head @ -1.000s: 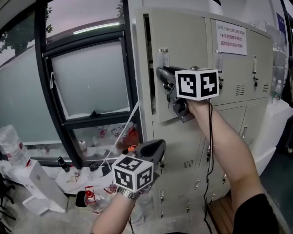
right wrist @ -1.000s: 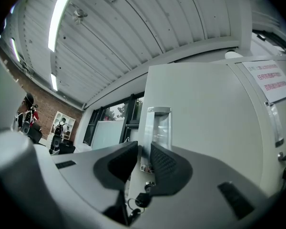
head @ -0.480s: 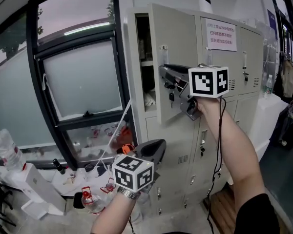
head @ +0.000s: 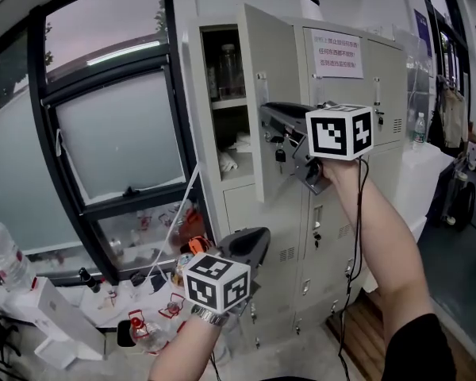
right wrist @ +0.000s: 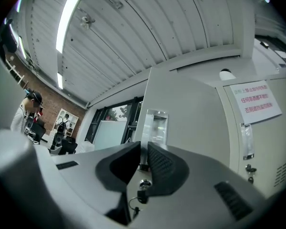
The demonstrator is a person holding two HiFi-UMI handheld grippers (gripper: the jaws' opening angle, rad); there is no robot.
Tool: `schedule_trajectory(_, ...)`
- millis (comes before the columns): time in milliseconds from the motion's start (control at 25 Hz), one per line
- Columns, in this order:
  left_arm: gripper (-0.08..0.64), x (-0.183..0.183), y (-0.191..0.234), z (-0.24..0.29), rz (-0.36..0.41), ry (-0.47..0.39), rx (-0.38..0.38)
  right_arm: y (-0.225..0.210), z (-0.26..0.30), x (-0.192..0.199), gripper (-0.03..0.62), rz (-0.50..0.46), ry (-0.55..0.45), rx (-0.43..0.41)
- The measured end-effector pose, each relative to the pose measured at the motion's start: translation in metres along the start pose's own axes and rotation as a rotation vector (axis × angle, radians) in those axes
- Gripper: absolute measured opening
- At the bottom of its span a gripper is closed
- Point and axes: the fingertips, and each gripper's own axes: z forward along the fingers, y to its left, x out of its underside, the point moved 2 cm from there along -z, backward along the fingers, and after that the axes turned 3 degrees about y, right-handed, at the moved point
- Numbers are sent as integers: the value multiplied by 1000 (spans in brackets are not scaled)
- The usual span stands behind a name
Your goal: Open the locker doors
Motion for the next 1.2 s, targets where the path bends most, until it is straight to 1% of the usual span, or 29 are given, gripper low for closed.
schedule_trajectory(40, -3, 0, -1, -1, 0, 0, 5, 0, -3, -1, 42, -3, -9, 15)
schedule_trajectory(80, -3, 0, -2, -1, 0, 0, 10, 1, -6, -3, 53, -5, -20, 27)
schedule_trajectory(160, -2, 1, -3, -3, 0, 0, 20, 6, -8, -7, 125, -10, -35, 56)
schedule_trajectory(200, -3, 2, -3, -3, -2, 0, 26, 9, -8, -8, 153, -23, -32, 84)
schedule_trajectory(240, -2, 3, -3, -3, -4, 1, 31, 11, -7, -8, 210, -47, -21, 127)
schedule_trajectory(280, -2, 5, -3, -3, -7, 2, 36, 12, -5, -7, 254, -80, -4, 181)
schedule_trajectory(360, -3, 7, -2, -3, -11, 6, 45, 13, -1, -5, 288, -148, 19, 280)
schedule_trajectory(440, -2, 10, -1, -3, -14, 10, 52, 15, 4, -3, 298, -185, 29, 334)
schedule_trajectory(720, -3, 11, 5, -3, -18, 11, 51, 8, 18, 13, 311, -192, 74, 406)
schedule_trajectory(920, -2, 11, 9, -6, -15, 13, 41, 3, 18, 19, 296, -170, 67, 417)
schedule_trajectory(1200, -2, 14, 8, -4, -20, 20, 44, 4, 3, 15, 261, -226, 56, 436)
